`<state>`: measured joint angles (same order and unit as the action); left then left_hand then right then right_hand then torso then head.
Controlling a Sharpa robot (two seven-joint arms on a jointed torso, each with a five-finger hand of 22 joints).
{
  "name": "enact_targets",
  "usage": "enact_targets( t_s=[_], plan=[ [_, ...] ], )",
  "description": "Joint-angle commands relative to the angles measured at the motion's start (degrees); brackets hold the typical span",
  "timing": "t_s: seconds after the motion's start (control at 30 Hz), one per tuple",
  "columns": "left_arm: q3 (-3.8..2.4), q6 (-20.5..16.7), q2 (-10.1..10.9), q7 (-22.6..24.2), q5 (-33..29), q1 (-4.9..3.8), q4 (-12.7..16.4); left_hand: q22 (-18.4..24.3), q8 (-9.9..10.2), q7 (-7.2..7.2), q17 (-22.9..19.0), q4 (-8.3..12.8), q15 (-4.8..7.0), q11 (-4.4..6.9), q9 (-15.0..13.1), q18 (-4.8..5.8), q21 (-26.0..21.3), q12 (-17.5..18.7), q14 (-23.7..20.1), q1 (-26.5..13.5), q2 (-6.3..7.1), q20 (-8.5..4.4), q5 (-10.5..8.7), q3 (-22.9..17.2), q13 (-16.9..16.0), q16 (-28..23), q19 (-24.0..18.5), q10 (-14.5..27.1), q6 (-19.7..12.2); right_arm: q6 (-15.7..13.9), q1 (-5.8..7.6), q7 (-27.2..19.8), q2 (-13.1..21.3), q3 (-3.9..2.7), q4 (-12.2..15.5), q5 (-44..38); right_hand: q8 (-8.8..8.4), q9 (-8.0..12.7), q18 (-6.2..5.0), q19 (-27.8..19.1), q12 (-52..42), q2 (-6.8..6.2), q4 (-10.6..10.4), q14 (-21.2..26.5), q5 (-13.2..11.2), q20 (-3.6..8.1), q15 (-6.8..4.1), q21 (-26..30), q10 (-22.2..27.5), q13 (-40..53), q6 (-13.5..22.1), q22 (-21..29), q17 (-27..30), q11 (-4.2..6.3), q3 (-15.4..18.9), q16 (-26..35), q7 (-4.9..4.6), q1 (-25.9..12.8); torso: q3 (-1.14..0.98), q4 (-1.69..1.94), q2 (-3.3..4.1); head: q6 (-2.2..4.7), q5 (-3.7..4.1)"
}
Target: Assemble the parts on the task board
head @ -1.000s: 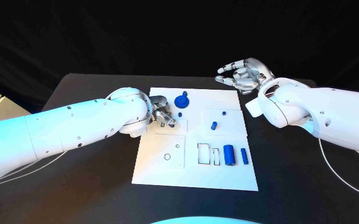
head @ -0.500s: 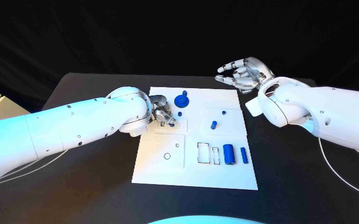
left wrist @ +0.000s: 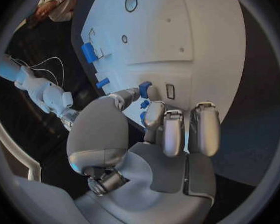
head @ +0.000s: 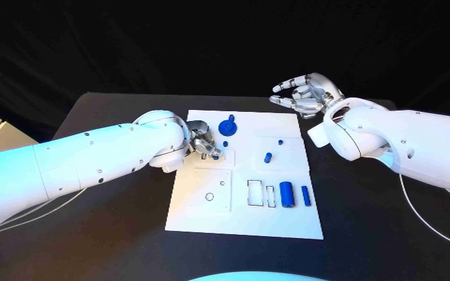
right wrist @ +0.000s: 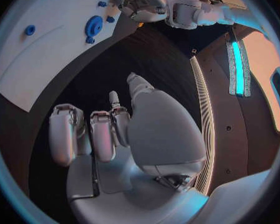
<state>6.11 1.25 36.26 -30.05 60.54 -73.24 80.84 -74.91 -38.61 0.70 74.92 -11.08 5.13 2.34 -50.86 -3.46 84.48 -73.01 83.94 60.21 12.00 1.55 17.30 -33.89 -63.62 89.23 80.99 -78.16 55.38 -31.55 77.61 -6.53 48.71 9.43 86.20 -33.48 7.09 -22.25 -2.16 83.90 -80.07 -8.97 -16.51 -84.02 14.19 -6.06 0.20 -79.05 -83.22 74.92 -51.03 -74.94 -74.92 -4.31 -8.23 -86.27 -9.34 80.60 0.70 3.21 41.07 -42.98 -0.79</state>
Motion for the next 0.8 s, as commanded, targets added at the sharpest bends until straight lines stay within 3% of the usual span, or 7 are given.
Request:
enact_targets(
  t_s=[0.03, 0.5, 0.8],
  plan=[
    [0.01, -0.49, -0.18, 0.53, -0.43, 0.06, -0.02, -2.18, 0.36, 0.45, 14.04, 0.02, 0.37, 0.25, -0.04, 0.47, -0.29, 0.07, 5.75, -0.25, 0.21, -0.41, -0.18, 0.61, -0.02, 0.25, -0.02, 0.17, 0.06, 0.41, -0.07, -0.89, -0.02, -0.01, 0.01, -0.38, 0.20, -0.09, -0.58, 0.74, 0.09, 0.34, -0.05, -3.54, 0.12, 0.16, -0.22, 0.21, 0.44, 7.48, 0.46, -6.99, -5.16, -0.05, 0.18, 0.39, 0.05, -0.42, 0.02, 0.04, 0.03, 0.15, 0.04],
    [0.01, -0.99, 0.21, 0.51, -0.33, 0.07, -0.11, -2.26, 0.82, 0.55, 14.01, -3.12, 0.33, 0.18, -0.27, 0.48, -0.36, 0.05, 5.74, -0.20, 0.97, -0.40, -0.60, 5.86, -0.20, 0.23, 0.06, 0.18, 0.37, 0.30, -0.14, -0.92, 0.03, 0.00, 0.04, -0.33, 0.23, -0.10, -0.59, 0.73, 0.13, 0.36, -0.05, -3.55, 0.03, 0.17, -0.22, 0.25, 0.46, 7.45, 0.45, -6.97, -5.18, -0.04, 0.19, 0.39, 0.05, -0.47, 0.07, 0.05, 0.09, 0.46, -0.01],
    [-0.30, -1.35, 1.26, 0.46, -0.77, 0.07, 0.67, -2.18, 1.10, 0.62, 14.20, -5.64, 0.27, 0.12, -0.43, 0.45, -0.46, -0.21, 5.80, -0.79, 1.00, -0.35, -2.71, 9.16, -0.62, 0.32, 0.01, -0.02, 0.60, 0.25, -0.24, -0.94, 0.11, 0.00, 0.01, -0.30, 0.27, -0.11, -0.60, 0.70, 0.18, 0.39, -0.04, -3.54, -0.12, 0.17, -0.23, 0.34, 0.48, 7.40, 0.45, -6.91, -5.12, -0.03, 0.22, 0.42, 0.06, -0.57, 0.06, 0.06, 0.06, 0.59, 0.04]
  ],
)
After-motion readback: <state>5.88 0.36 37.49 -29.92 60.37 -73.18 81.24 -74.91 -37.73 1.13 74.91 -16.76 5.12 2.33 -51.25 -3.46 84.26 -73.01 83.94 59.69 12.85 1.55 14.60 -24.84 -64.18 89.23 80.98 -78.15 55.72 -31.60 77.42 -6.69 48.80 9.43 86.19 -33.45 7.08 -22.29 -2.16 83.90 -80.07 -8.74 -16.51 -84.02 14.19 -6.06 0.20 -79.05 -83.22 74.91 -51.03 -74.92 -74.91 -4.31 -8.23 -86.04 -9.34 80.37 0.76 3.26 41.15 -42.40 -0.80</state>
